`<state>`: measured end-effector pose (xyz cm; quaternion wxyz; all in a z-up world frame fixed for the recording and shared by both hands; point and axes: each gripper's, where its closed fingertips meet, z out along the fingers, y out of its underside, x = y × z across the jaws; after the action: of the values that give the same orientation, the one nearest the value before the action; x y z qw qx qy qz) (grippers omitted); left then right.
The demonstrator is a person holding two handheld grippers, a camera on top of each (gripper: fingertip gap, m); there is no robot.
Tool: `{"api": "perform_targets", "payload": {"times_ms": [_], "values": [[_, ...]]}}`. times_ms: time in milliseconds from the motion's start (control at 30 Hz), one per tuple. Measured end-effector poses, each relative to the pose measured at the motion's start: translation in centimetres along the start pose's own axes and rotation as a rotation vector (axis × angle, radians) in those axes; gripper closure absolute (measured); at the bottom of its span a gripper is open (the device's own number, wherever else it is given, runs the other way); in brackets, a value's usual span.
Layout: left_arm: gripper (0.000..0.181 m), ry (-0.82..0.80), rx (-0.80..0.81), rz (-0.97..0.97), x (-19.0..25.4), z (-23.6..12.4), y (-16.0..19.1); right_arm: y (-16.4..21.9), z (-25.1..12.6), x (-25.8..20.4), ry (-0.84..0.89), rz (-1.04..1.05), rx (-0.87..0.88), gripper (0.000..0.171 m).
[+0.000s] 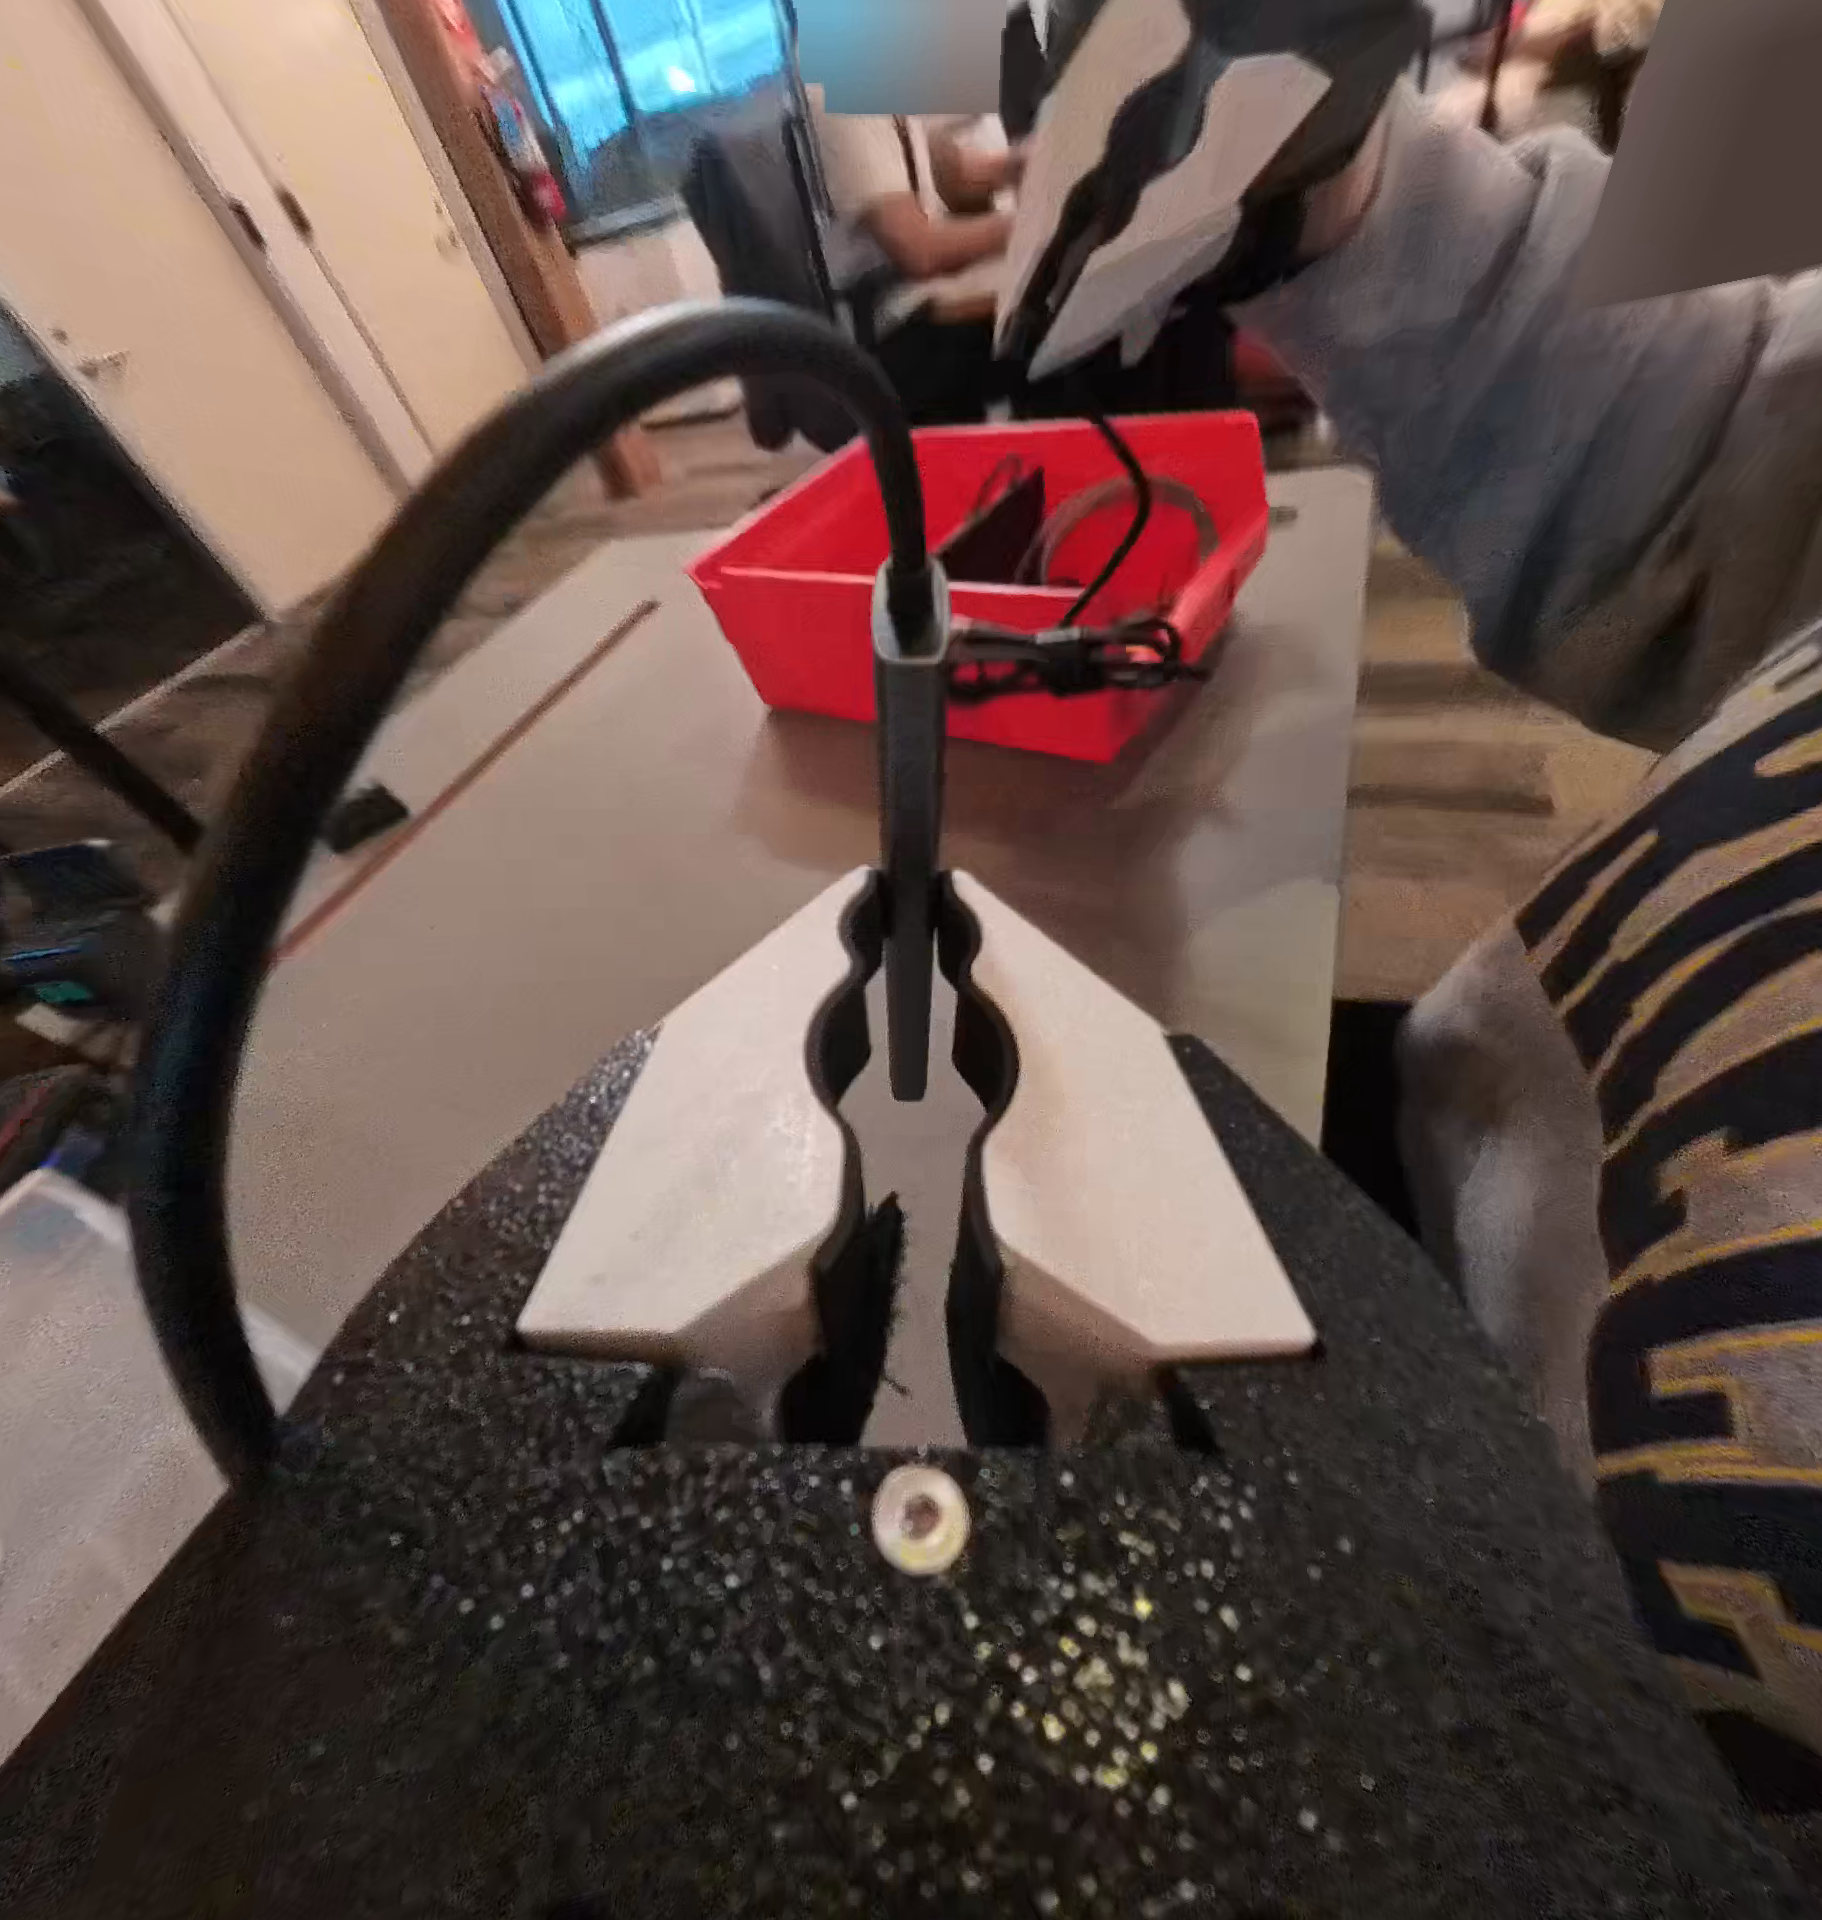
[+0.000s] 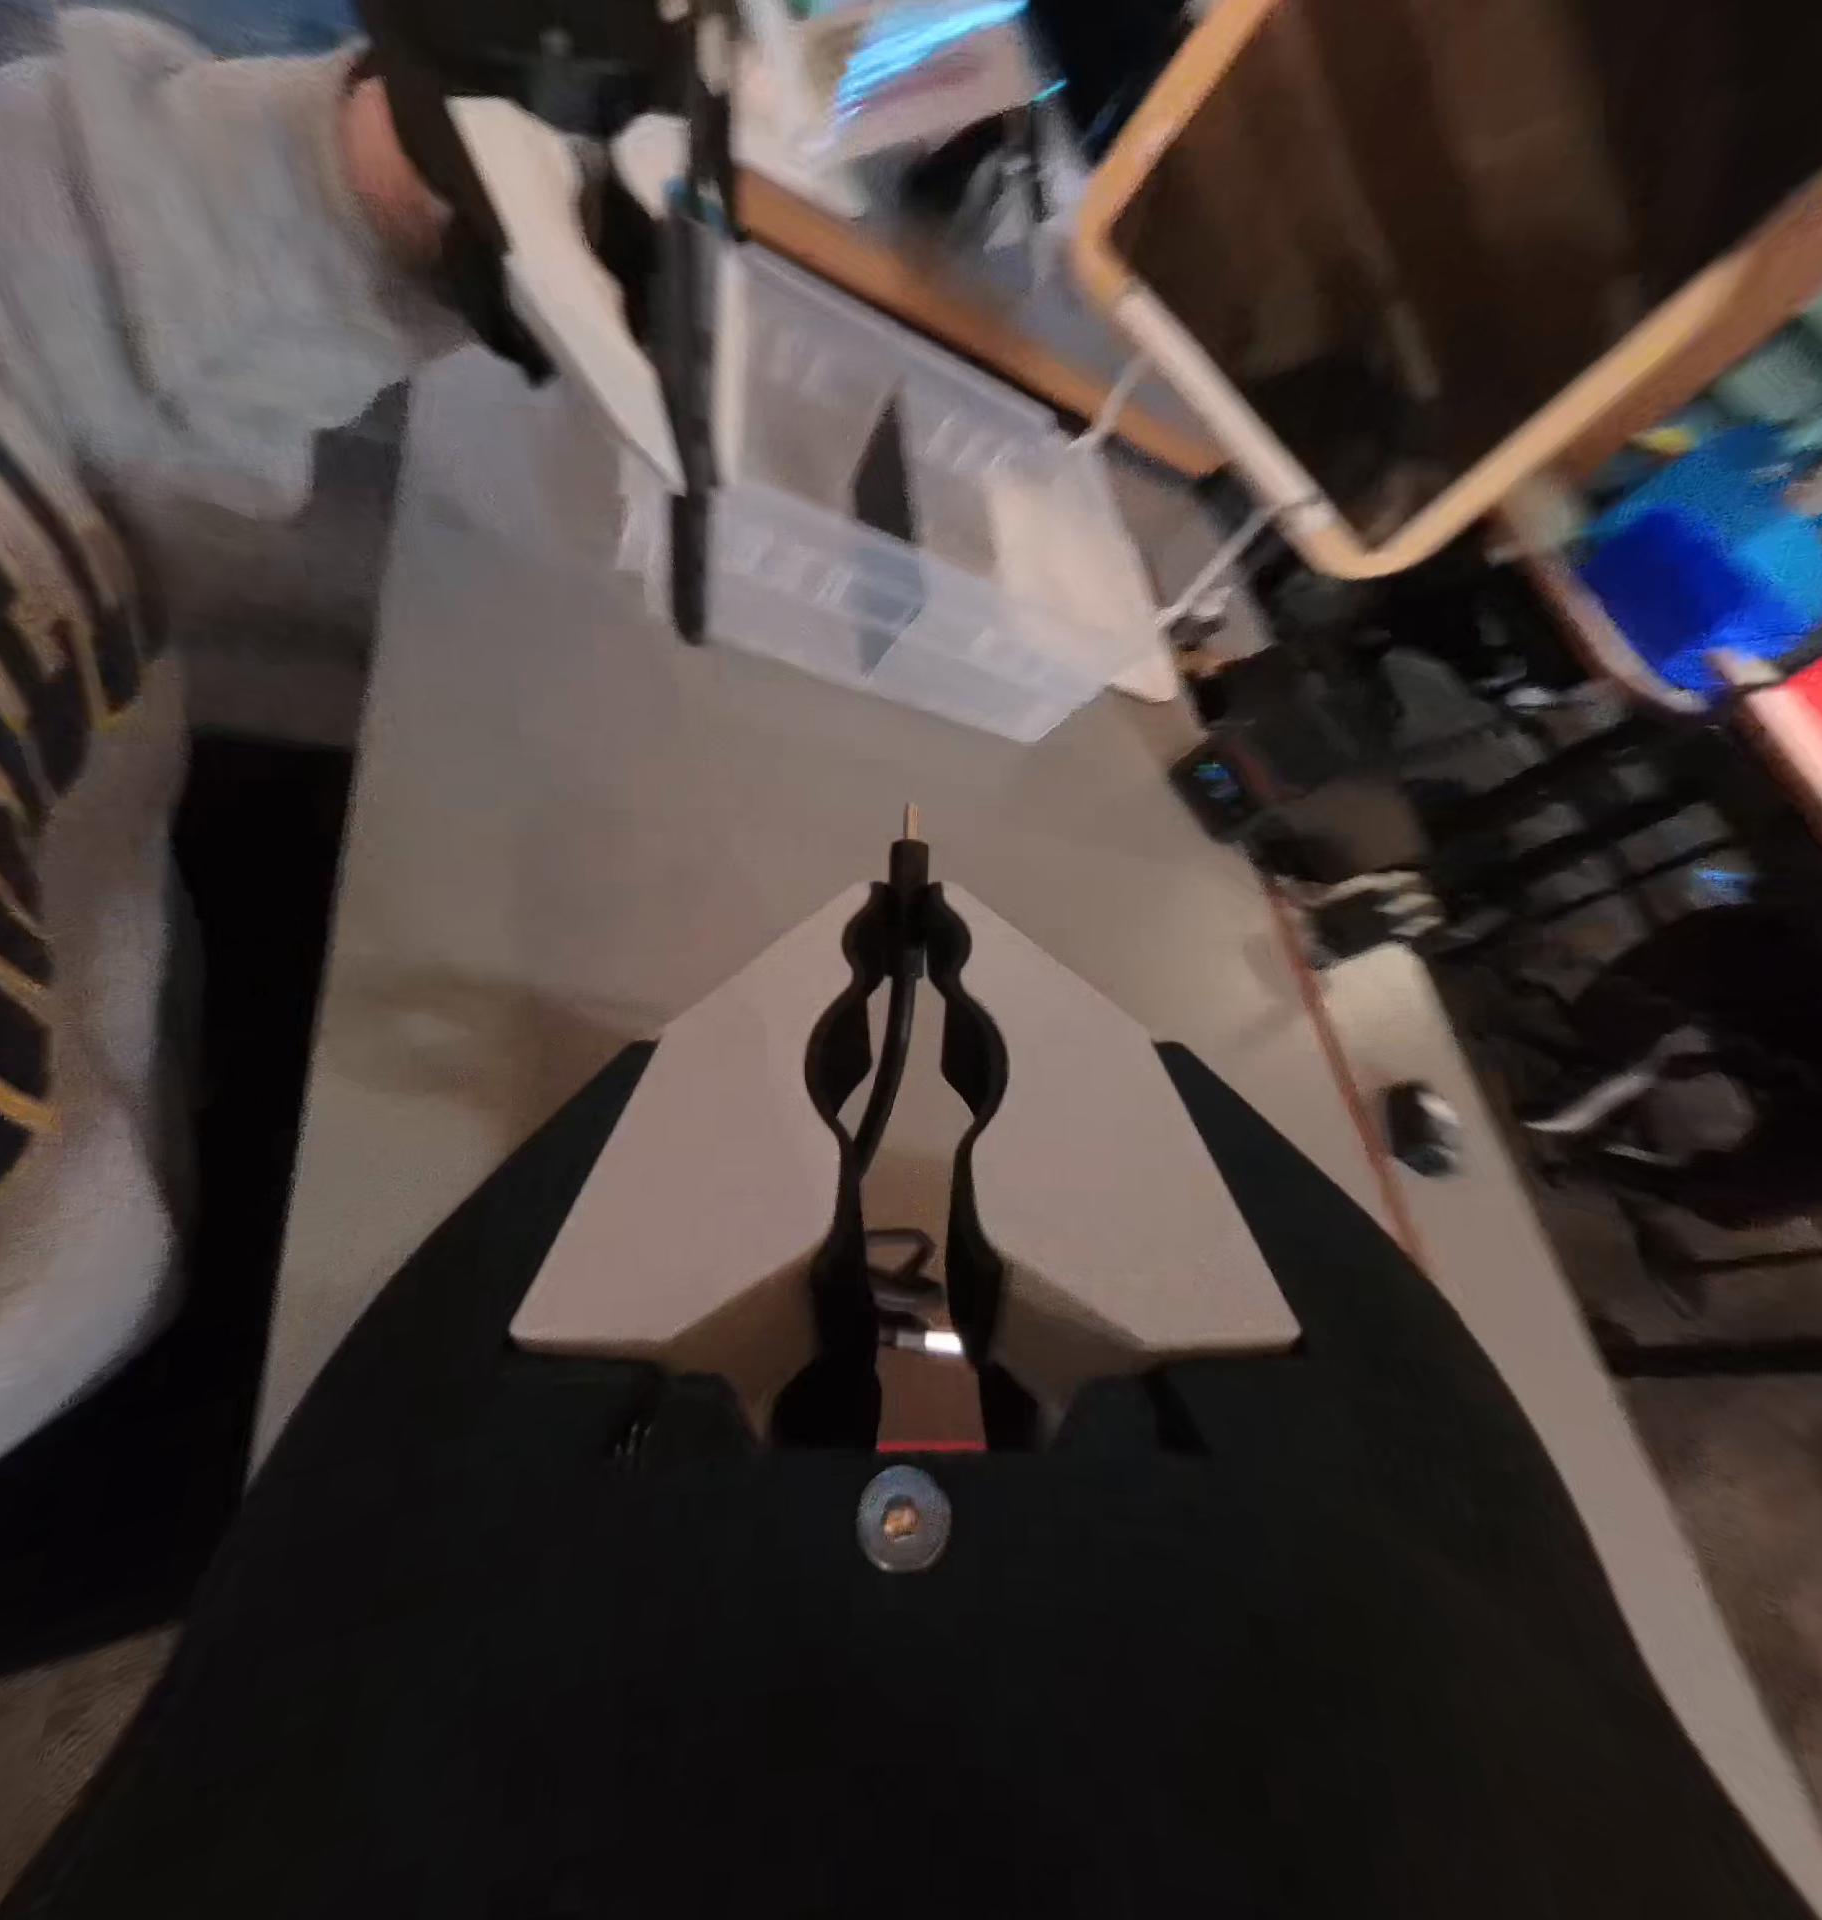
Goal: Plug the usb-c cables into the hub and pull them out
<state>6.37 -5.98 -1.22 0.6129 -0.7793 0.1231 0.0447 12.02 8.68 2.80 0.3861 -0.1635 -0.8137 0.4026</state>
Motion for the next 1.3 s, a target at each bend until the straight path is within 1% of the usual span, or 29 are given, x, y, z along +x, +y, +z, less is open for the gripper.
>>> {"api": "perform_targets", "payload": {"times_ms": [67,167,267,333,433,500,567,600,633,667,700,767,800,833,867,933,1000,1067,1100,1133,1200,1300], "values": [[0.174,-0.058,-0.013,0.022,-0.5,-0.7,-0.1,-1.1,-3.0,2.4,0.137,-0.060,-0.006,0.167],[0.174,-0.065,-0.042,0.029,-0.5,-0.1,0.4,-1.7,-6.6,5.6,0.305,-0.133,-0.057,0.166],[0.174,-0.050,-0.033,-0.011,-0.4,0.7,0.8,-0.4,-8.6,7.4,0.368,-0.106,-0.090,0.166],[0.174,-0.037,-0.020,-0.044,-0.3,1.4,0.9,1.7,-8.8,7.7,0.370,-0.052,-0.119,0.166],[0.174,-0.025,-0.012,-0.097,-0.4,2.7,1.1,6.2,-8.4,7.3,0.348,0.049,-0.186,0.166],[0.174,-0.010,0.009,-0.152,-0.5,3.7,0.9,10.0,-7.8,6.7,0.327,0.121,-0.283,0.165],[0.174,0.020,0.030,-0.202,-0.4,4.5,0.7,13.9,-7.3,5.5,0.285,0.203,-0.417,0.163],[0.174,0.030,0.039,-0.218,-0.4,4.8,0.6,15.0,-7.1,5.1,0.278,0.217,-0.463,0.161],[0.174,0.048,0.047,-0.227,-0.2,5.2,0.6,14.9,-6.8,4.9,0.283,0.204,-0.466,0.152],[0.174,0.065,0.056,-0.231,-0.1,5.5,0.4,13.6,-6.4,4.8,0.296,0.181,-0.418,0.142],[0.174,0.076,0.065,-0.233,0.1,5.9,0.3,11.4,-5.8,4.6,0.301,0.168,-0.334,0.135],[0.174,0.116,0.077,-0.207,0.9,6.7,-0.1,5.8,-3.8,3.2,0.228,0.194,-0.130,0.125],[0.174,0.135,0.076,-0.185,1.4,7.2,-0.3,3.3,-2.5,2.0,0.166,0.199,-0.045,0.125],[0.174,0.148,0.063,-0.158,1.9,7.7,-0.4,1.4,-1.2,0.7,0.101,0.191,0.001,0.128],[0.174,0.161,0.046,-0.125,2.5,8.2,-0.4,0.5,0.1,-0.6,0.039,0.172,-0.007,0.128],[0.174,0.184,0.006,-0.069,3.5,9.2,-0.3,-0.7,2.6,-2.8,-0.060,0.125,-0.022,0.127],[0.174,0.204,-0.020,-0.027,4.4,9.9,-0.2,-1.8,4.4,-4.7,-0.169,0.140,-0.006,0.130],[0.173,0.210,-0.038,0.002,5.0,10.3,-0.2,-1.9,5.4,-5.5,-0.227,0.138,-0.013,0.141],[0.173,0.211,-0.043,0.010,5.1,10.4,-0.2,-1.8,5.7,-5.8,-0.248,0.127,-0.017,0.153],[0.173,0.207,-0.045,0.014,5.2,10.5,-0.2,-1.9,5.8,-6.1,-0.269,0.119,-0.014,0.160],[0.171,0.211,-0.023,0.008,5.2,10.4,-0.5,-2.3,5.7,-6.4,-0.288,0.099,0.006,0.163],[0.165,0.185,0.048,-0.010,4.8,10.1,-1.8,-3.1,4.7,-5.5,-0.257,0.060,0.035,0.163]]}}
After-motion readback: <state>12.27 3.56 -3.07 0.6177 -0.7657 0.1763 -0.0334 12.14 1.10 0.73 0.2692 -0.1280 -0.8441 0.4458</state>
